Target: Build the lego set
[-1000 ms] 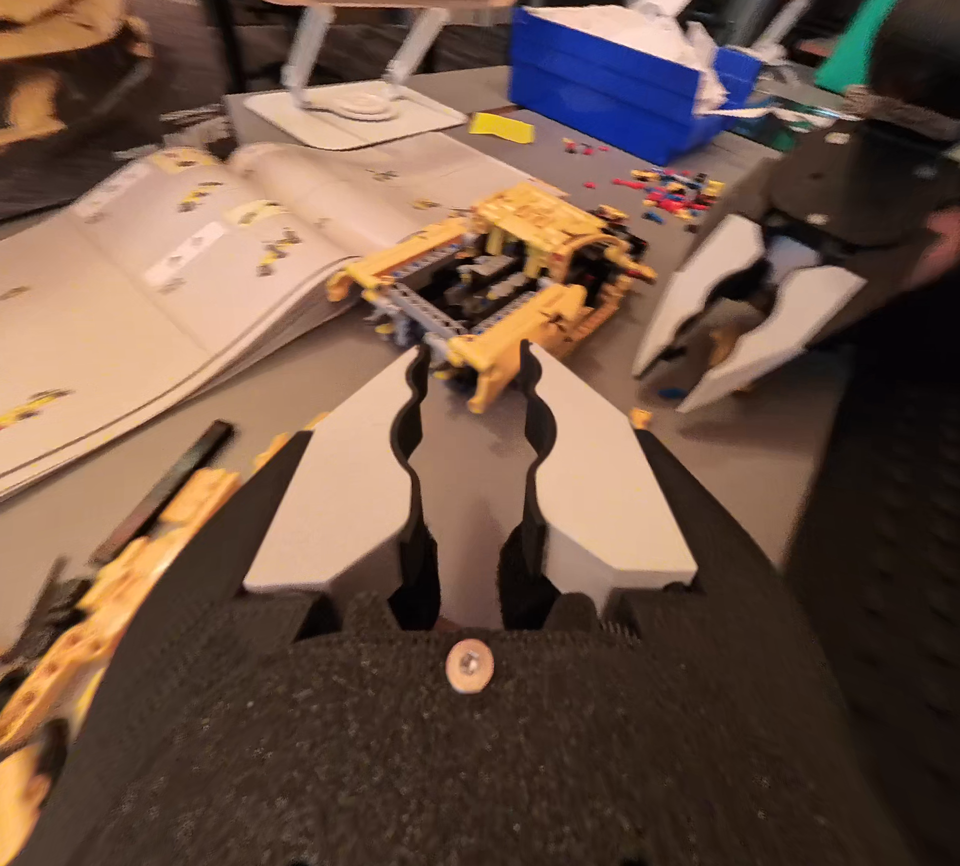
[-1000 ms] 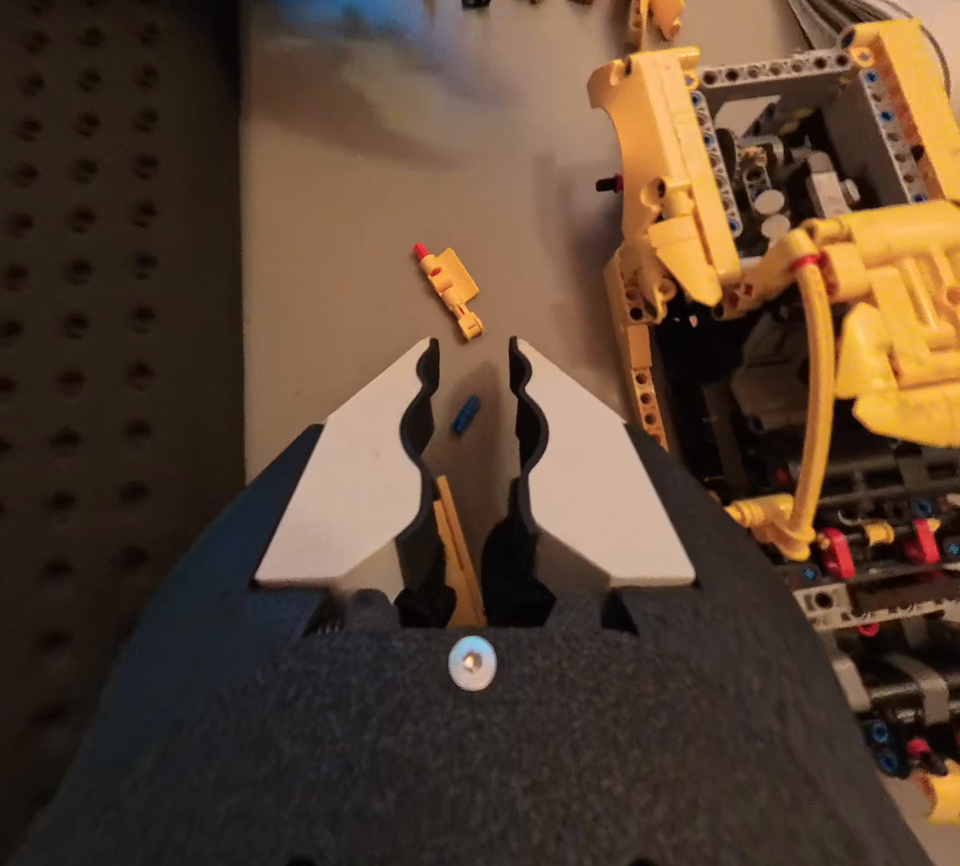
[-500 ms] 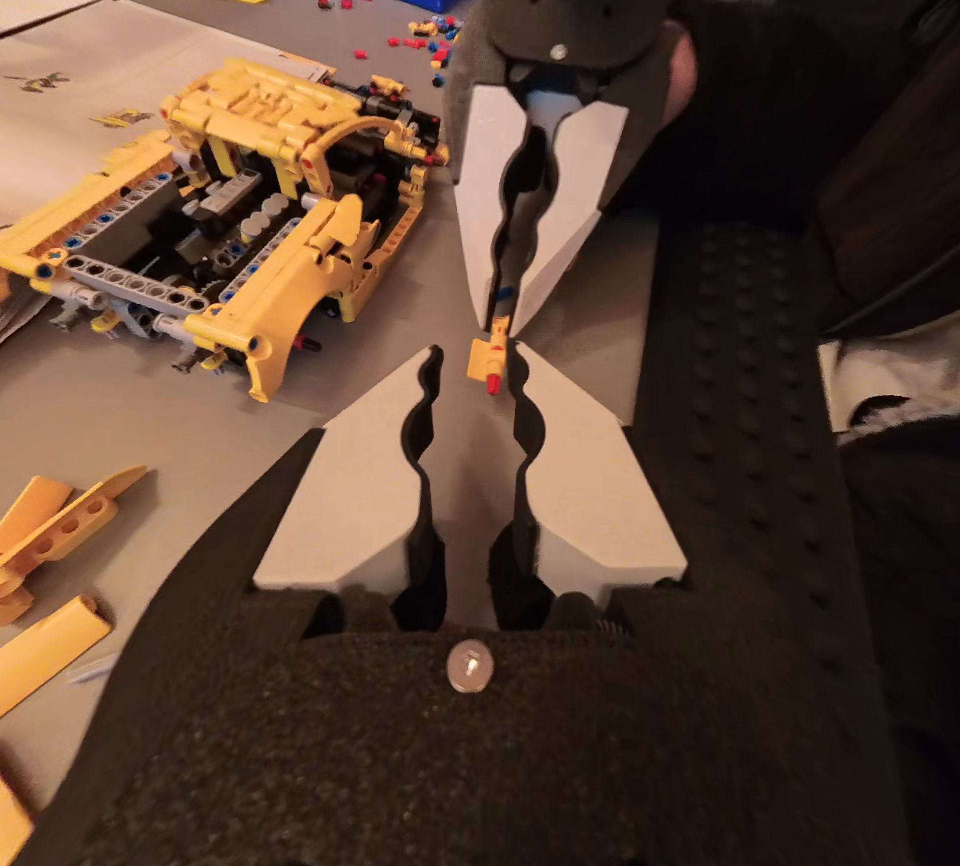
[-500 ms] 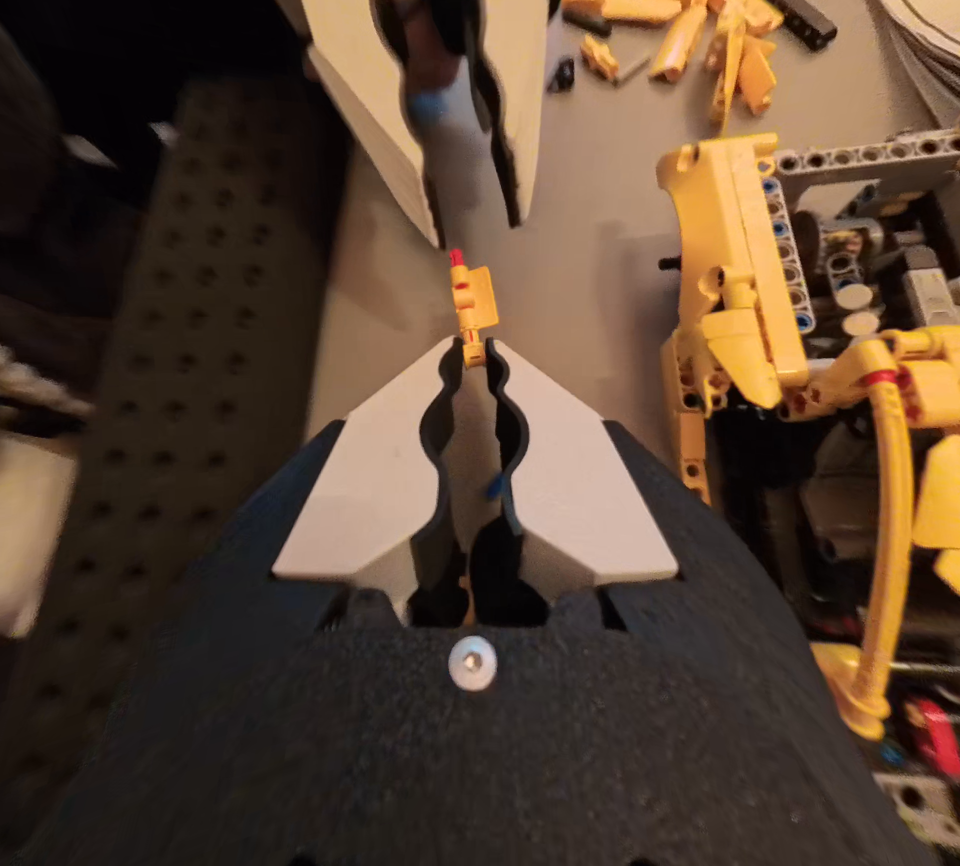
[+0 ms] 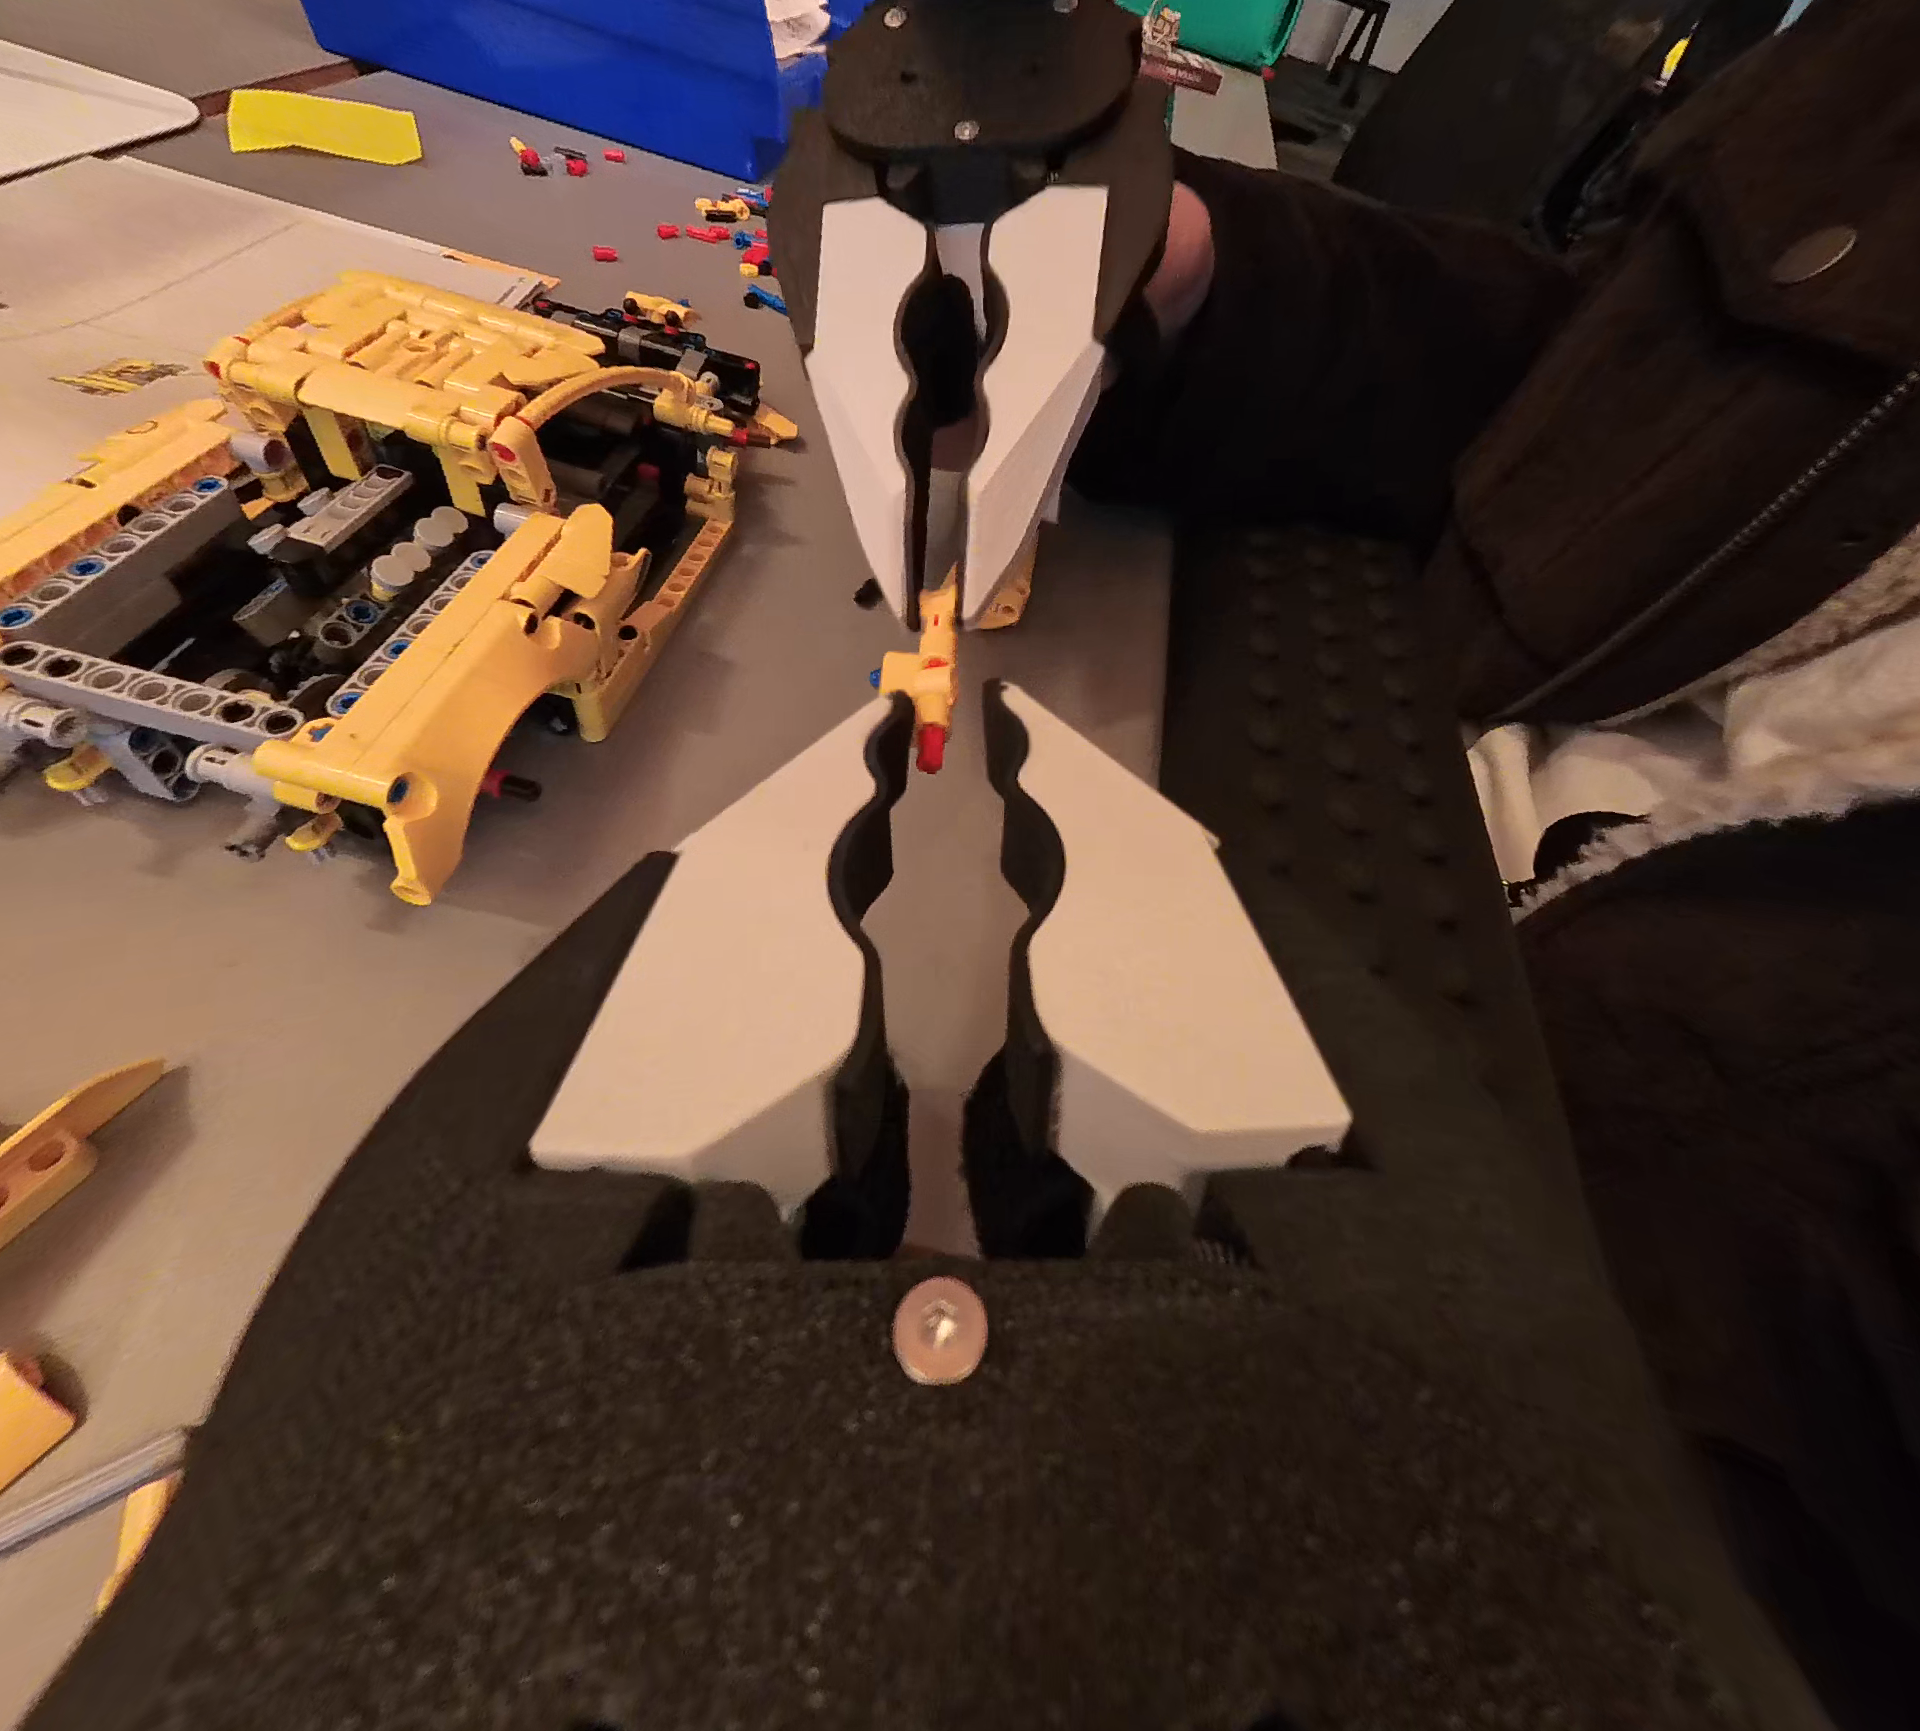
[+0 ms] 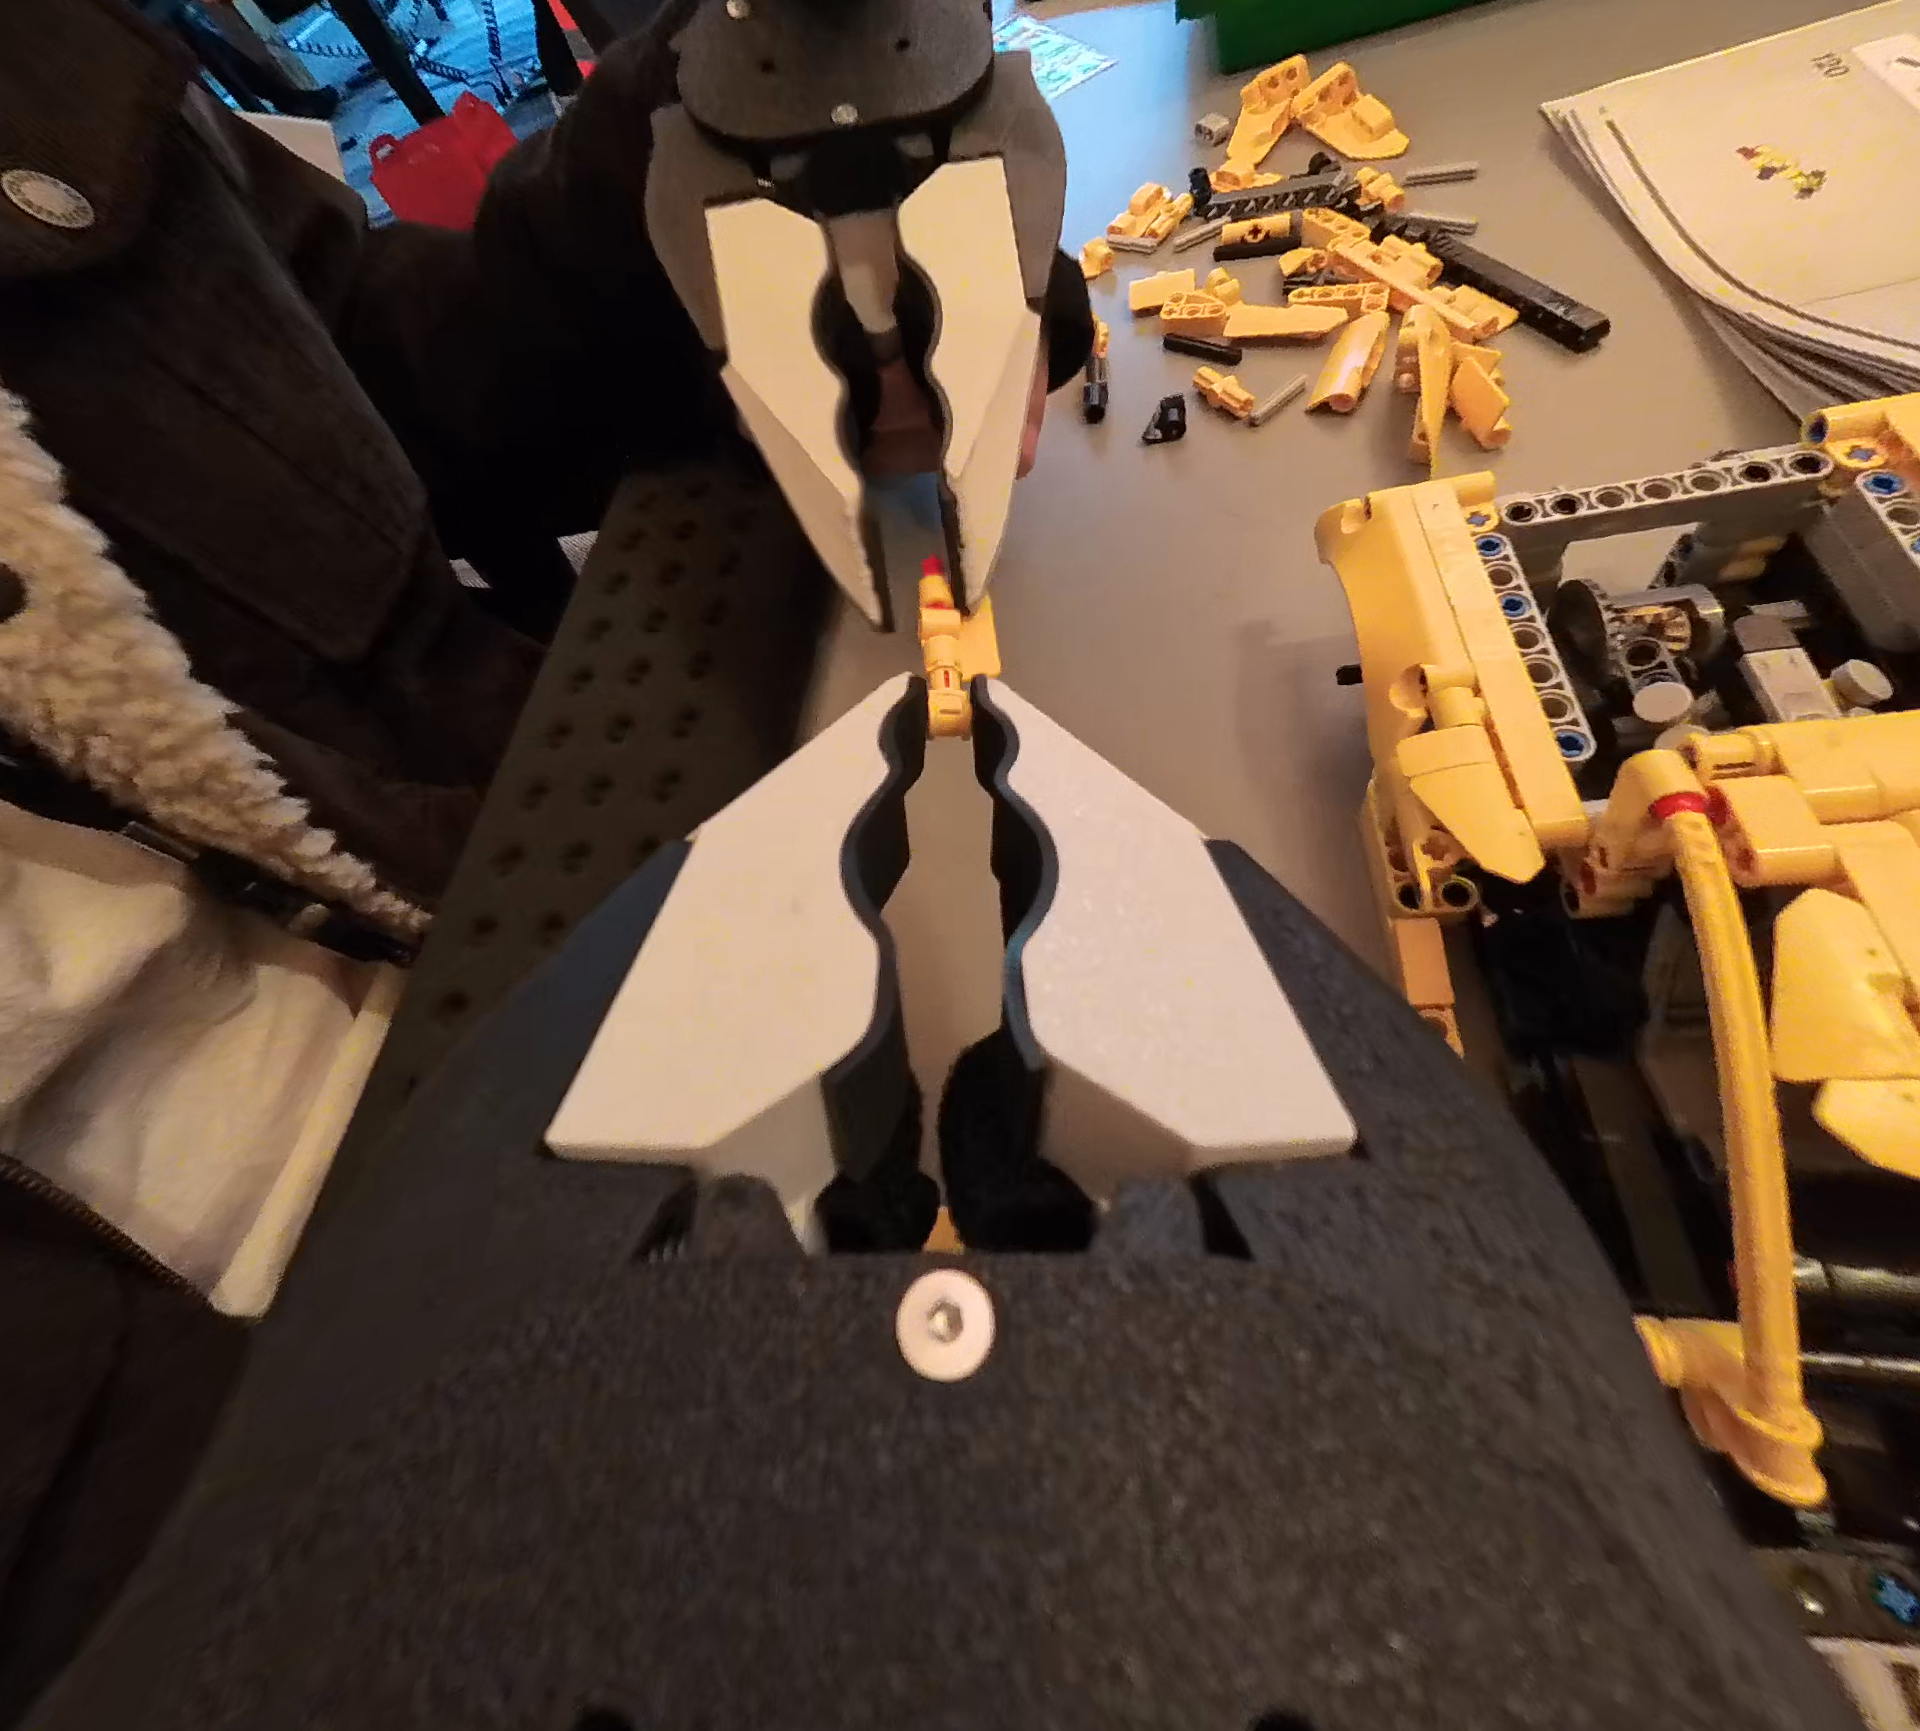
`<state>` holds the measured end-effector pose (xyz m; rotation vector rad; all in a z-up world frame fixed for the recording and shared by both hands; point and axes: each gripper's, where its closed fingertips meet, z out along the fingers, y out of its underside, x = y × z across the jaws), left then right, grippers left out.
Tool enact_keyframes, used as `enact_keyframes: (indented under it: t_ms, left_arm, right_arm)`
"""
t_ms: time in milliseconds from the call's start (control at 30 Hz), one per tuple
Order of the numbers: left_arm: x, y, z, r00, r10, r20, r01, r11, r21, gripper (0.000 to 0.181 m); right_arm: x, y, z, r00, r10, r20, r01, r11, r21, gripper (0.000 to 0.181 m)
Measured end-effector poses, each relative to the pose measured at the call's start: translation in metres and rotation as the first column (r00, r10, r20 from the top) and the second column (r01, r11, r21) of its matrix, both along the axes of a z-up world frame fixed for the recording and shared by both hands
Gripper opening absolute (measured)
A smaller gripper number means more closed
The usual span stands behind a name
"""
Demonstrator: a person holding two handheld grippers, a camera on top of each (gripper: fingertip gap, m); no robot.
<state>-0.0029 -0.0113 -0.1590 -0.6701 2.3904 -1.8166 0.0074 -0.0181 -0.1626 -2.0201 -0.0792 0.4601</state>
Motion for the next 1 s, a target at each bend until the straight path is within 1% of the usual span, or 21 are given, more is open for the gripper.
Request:
enact_keyframes:
  t_ms: [33,67,267,400,533,633,700,800,833,900,967,1000]
  left_arm:
    - [0.0,0.0,-0.001,1.0,0.003,0.002,-0.003,1.0,0.005,0.009]
    - [0.001,0.0,-0.001,1.0,0.004,0.002,-0.004,1.0,0.008,0.008]
    - [0.001,-0.001,-0.002,1.0,0.002,-0.017,-0.002,1.0,0.001,0.007]
    - [-0.001,-0.002,-0.002,1.0,-0.01,-0.017,0.01,1.0,0.007,0.007]
    - [-0.003,0.0,-0.003,1.0,-0.021,-0.01,0.022,0.999,0.031,0.007]
    - [-0.001,0.003,-0.001,1.0,-0.009,0.006,0.008,0.999,0.038,0.007]
    - [0.004,0.008,0.0,1.0,0.023,0.005,-0.023,0.999,0.034,0.007]
    - [0.012,0.015,-0.001,0.998,0.066,-0.019,-0.066,0.998,0.024,0.007]
    - [0.014,0.017,-0.002,0.996,0.081,-0.028,-0.08,0.996,0.027,0.007]
    - [0.019,0.021,-0.005,0.993,0.109,-0.042,-0.107,0.994,0.036,0.007]
    - [0.022,0.024,-0.008,0.99,0.13,-0.056,-0.128,0.991,0.043,0.007]
    - [0.024,0.025,-0.009,0.988,0.14,-0.062,-0.137,0.989,0.047,0.007]
  right_arm:
    - [-0.001,0.0,0.002,1.0,0.004,-0.007,-0.004,1.0,0.007,0.007]
    - [0.0,0.0,0.002,1.0,0.002,-0.004,-0.002,1.0,0.011,0.007]
    - [0.0,-0.002,0.001,1.0,0.005,-0.01,-0.005,1.0,0.008,0.007]
    - [0.0,-0.003,0.003,0.999,0.014,-0.049,-0.013,1.0,0.012,0.007]
    - [-0.002,-0.002,0.002,0.999,0.014,-0.044,-0.014,1.0,0.011,0.007]
    - [0.0,0.001,0.002,0.999,-0.007,-0.037,0.008,1.0,0.025,0.008]
    - [0.007,-0.001,0.003,0.999,-0.044,-0.003,0.044,0.998,0.032,0.017]
    - [0.018,-0.009,0.012,0.993,-0.091,0.069,0.086,0.993,0.075,0.029]
    - [0.023,-0.013,0.013,0.99,-0.108,0.091,0.103,0.993,0.064,0.031]
    - [0.032,-0.023,0.01,0.981,-0.132,0.139,0.134,0.991,-0.01,0.032]
    - [0.041,-0.038,0.001,0.965,-0.151,0.215,0.182,0.974,-0.134,0.031]
    - [0.044,-0.048,-0.007,0.958,-0.141,0.252,0.197,0.957,-0.214,0.028]
